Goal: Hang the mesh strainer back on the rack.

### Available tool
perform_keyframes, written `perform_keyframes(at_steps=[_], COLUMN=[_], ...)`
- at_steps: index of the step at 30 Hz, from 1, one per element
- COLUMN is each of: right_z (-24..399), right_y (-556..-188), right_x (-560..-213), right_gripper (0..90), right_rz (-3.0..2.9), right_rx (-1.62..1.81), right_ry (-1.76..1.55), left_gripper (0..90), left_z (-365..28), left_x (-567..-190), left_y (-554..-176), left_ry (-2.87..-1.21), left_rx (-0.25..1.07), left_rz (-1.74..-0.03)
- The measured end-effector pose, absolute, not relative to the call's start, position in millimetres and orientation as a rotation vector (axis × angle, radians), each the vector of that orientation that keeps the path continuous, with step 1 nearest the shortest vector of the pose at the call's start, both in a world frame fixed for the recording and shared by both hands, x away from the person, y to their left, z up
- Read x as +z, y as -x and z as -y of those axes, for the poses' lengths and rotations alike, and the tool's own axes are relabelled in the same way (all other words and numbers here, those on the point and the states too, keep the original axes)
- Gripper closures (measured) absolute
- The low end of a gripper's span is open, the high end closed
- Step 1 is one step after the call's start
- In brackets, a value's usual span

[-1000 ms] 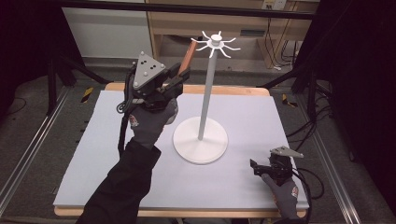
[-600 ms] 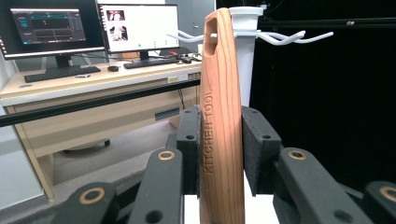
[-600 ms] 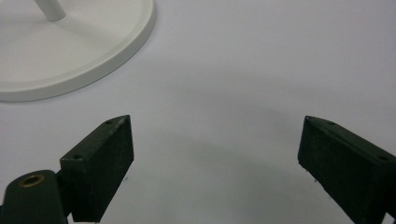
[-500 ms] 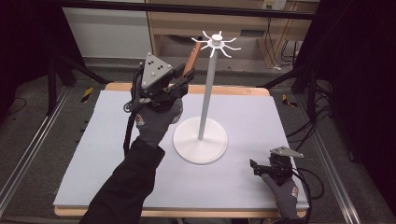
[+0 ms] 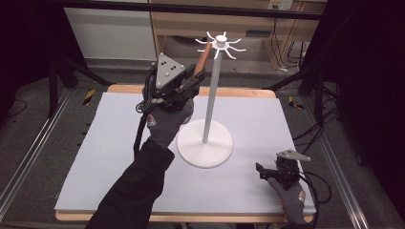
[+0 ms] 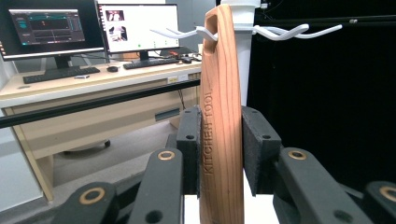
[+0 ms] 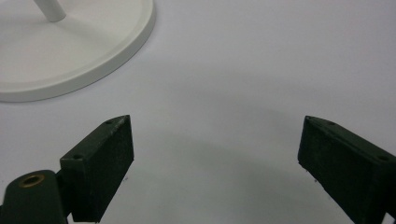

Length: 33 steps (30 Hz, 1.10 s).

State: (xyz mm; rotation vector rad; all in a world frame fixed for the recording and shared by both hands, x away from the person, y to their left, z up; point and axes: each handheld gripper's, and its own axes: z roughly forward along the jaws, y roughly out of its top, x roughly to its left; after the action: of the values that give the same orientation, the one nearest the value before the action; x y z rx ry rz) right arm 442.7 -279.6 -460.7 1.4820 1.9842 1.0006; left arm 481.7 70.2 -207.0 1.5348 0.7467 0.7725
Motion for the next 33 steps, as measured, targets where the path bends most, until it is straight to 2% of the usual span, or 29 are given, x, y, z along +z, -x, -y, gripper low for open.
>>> perform_keyframes(at_steps=[6,9,16,33], right_z=[279.7,279.6,279.3,281.2], right_y=[-442.7,-442.7,-443.4,-443.7], right_x=[-460.8,-460.7,-461.6,-461.9], right_gripper=[10.8,10.8,10.8,10.4], right_rz=[-1.983,-1.985,-1.980,-1.974], right_rx=[0.999,1.000,0.990,0.983], right_ry=[-1.481,-1.482,-1.481,-1.491], left_gripper=[69.6,60.7,52.4,39.6], left_z=[-71.6,-74.0,-88.2,-127.0], left_x=[-208.5,-208.9,-213.4,-259.9], left_y=[-482.1,-482.4,-475.3,-462.7], left_ry=[-1.534,-1.530,-1.567,-1.677], left_rx=[0.761,0.757,0.743,0.692], left_rz=[-0.753,-0.752,-0.743,-0.755])
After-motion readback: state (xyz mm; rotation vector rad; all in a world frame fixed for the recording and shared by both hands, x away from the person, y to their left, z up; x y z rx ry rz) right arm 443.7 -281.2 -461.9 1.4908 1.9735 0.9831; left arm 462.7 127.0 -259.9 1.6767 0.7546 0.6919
